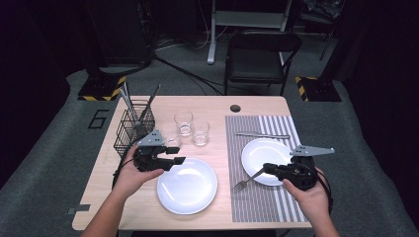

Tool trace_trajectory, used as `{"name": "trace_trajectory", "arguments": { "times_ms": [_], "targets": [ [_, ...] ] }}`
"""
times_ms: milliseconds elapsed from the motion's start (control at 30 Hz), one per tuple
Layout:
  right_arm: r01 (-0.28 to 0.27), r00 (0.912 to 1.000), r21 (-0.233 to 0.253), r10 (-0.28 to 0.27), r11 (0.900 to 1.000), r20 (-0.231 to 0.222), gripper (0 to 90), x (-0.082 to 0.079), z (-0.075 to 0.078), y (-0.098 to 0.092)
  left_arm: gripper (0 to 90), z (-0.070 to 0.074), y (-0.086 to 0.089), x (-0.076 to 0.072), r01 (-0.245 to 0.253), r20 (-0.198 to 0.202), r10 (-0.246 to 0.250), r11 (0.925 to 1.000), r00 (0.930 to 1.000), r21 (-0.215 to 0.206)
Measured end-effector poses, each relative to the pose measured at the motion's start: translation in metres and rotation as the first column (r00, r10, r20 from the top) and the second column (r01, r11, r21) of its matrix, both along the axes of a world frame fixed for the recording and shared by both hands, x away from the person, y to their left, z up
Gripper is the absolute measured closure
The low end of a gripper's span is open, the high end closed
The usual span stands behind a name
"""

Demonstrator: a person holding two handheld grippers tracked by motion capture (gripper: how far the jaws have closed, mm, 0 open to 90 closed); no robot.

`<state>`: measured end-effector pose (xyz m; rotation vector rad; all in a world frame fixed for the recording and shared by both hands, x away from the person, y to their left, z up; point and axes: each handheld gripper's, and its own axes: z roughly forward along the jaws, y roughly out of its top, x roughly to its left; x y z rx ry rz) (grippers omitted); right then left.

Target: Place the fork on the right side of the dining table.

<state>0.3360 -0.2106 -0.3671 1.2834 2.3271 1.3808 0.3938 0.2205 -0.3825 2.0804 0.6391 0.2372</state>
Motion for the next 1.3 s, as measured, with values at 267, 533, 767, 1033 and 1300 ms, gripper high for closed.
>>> {"name": "trace_trajectory", "arguments": {
  "times_ms": [267,533,767,1033,1300],
  "targets": [
    [0.028,0.9995,0.004,-0.028,1.0,-0.016,87.5,-0.005,-0.009,-0.009,53.9,0.0,0.0,0.0,-0.002,0.002,0.002,1.0,1.0,0.001],
    [0.048,0.9982,0.022,-0.047,0.999,-0.036,87.4,-0.008,-0.02,-0.016,53.8,-0.001,-0.001,0.0,-0.008,0.005,0.008,1.0,1.0,0.001],
    [0.089,0.9942,0.073,-0.084,0.993,-0.066,87.4,-0.012,-0.03,-0.029,53.8,-0.001,-0.001,0.0,-0.007,0.005,0.007,1.0,1.0,0.006],
    [0.127,0.9881,0.113,-0.116,0.985,-0.1,87.3,-0.016,-0.037,-0.045,53.6,-0.002,-0.001,0.0,-0.011,0.004,0.011,0.9999,0.9999,0.009],
    [0.171,0.9789,0.135,-0.152,0.976,-0.136,86.5,-0.016,-0.045,-0.056,53.6,-0.002,-0.001,0.001,-0.015,0.012,0.015,0.9997,0.9998,0.017]
  ]
}}
